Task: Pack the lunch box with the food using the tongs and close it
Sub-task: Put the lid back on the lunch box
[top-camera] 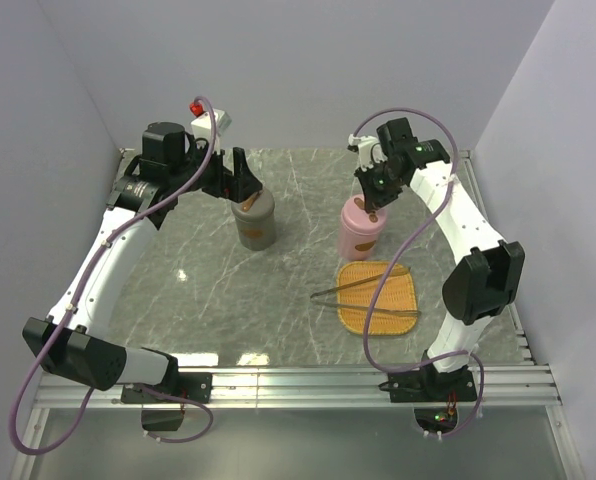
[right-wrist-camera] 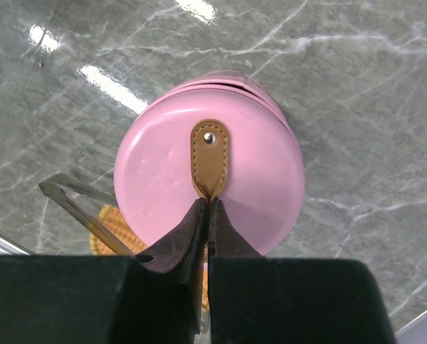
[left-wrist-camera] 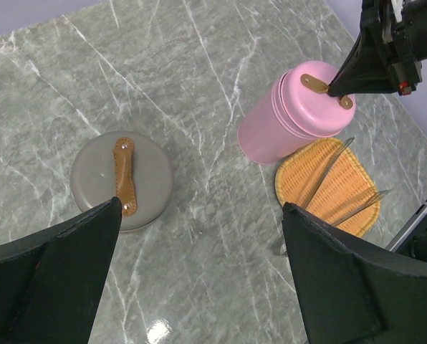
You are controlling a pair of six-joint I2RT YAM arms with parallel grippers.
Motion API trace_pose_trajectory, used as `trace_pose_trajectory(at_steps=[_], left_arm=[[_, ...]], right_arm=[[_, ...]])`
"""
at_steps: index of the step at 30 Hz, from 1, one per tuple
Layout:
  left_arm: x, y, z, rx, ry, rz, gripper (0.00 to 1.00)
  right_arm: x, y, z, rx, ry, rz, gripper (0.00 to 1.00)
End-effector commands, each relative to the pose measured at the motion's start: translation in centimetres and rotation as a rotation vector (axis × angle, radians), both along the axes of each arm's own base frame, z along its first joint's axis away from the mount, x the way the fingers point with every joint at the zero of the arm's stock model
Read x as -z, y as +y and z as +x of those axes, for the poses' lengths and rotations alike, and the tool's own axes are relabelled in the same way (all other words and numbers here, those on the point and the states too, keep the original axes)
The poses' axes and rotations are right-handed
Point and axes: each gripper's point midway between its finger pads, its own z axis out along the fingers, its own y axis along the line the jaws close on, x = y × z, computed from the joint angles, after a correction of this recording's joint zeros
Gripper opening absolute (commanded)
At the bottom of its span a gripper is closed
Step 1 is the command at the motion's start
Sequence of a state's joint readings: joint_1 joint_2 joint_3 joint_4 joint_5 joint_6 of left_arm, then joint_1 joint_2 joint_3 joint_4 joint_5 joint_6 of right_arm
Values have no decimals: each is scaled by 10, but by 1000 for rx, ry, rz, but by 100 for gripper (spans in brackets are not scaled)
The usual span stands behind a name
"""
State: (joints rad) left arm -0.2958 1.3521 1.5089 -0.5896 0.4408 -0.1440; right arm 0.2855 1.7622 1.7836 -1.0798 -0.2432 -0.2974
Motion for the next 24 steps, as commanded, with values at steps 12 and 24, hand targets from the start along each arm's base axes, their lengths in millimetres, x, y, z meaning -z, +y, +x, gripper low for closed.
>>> trace_pose_trajectory(at_steps=[12, 24], left_arm=[[-15, 4, 0, -23, -45, -18, 99], [-12, 5, 0, -29, -44, -14, 99]], right_arm=[[-13, 8, 11, 9, -101, 3, 0], [6, 8, 6, -3, -46, 0, 0]])
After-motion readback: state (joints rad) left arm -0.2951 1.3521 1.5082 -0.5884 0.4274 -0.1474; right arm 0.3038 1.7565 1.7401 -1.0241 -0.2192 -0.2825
